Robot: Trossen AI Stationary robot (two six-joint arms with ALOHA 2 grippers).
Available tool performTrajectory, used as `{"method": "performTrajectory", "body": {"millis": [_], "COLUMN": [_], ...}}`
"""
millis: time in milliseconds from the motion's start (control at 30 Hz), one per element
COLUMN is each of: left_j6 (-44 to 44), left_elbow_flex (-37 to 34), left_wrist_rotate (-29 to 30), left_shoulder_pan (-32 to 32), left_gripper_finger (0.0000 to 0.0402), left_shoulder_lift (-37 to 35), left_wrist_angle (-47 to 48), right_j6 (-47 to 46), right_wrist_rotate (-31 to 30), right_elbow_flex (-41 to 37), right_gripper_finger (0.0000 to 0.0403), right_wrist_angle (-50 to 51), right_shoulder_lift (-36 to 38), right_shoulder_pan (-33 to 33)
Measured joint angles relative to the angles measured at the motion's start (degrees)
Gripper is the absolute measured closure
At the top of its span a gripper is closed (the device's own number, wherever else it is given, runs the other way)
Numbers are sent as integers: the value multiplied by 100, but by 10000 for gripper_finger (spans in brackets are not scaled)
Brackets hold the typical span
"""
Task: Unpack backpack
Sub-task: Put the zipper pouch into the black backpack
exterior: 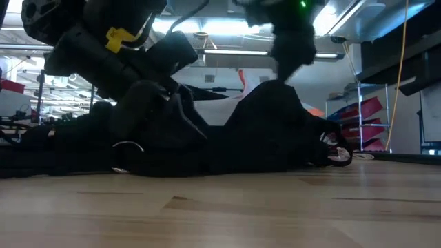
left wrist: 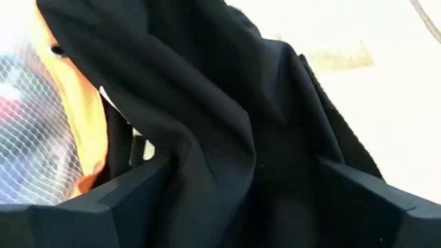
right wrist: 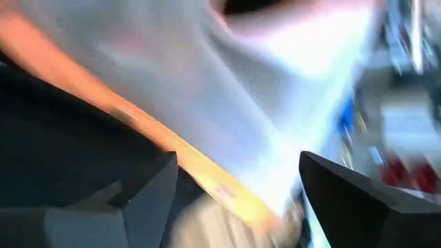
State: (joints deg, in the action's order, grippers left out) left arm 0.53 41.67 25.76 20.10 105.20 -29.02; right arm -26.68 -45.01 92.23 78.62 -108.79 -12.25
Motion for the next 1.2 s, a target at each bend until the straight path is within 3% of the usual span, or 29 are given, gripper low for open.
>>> {"method": "performTrajectory", "body": {"millis": [100, 200, 267, 400, 500, 567, 833, 933, 1067, 1200], "left_j6": [58, 182, 220, 293, 307, 313, 352, 354, 381, 387], "left_elbow_flex": [0, 0, 0, 0, 0, 0, 0, 0, -4, -4], "left_wrist_rotate": [-15, -56, -99, -127, -143, -143, -145, -145, -143, -152], "left_shoulder_pan": [4, 4, 10, 65, 102, 131, 131, 131, 133, 136], "left_gripper_finger": [80, 80, 80, 80, 80, 80, 80, 80, 80, 80], "left_shoulder_lift": [67, 141, 196, 211, 211, 211, 211, 211, 211, 211], "left_wrist_angle": [-55, -128, -239, -389, -406, -440, -454, -458, -458, -456], "right_j6": [-965, -1077, -582, 1219, 2028, 2291, 2477, 2722, 3031, 3139], "right_wrist_rotate": [-129, -199, -129, 964, 1011, 1034, 2300, 2288, 2111, 2268], "right_elbow_flex": [-9, -9, -7, -8, -9, -9, -9, -7, -7, -7], "right_gripper_finger": [116, 116, 116, 116, 116, 116, 116, 117, 149, 223], "right_wrist_angle": [1074, 1002, 462, -879, -1517, -1630, -1774, -1933, -2182, -2611], "right_shoulder_lift": [0, 0, 0, -2, -2, -2, -290, -569, -857, -914], "right_shoulder_pan": [241, 441, 540, 561, 538, 592, 895, 942, 948, 948]}}
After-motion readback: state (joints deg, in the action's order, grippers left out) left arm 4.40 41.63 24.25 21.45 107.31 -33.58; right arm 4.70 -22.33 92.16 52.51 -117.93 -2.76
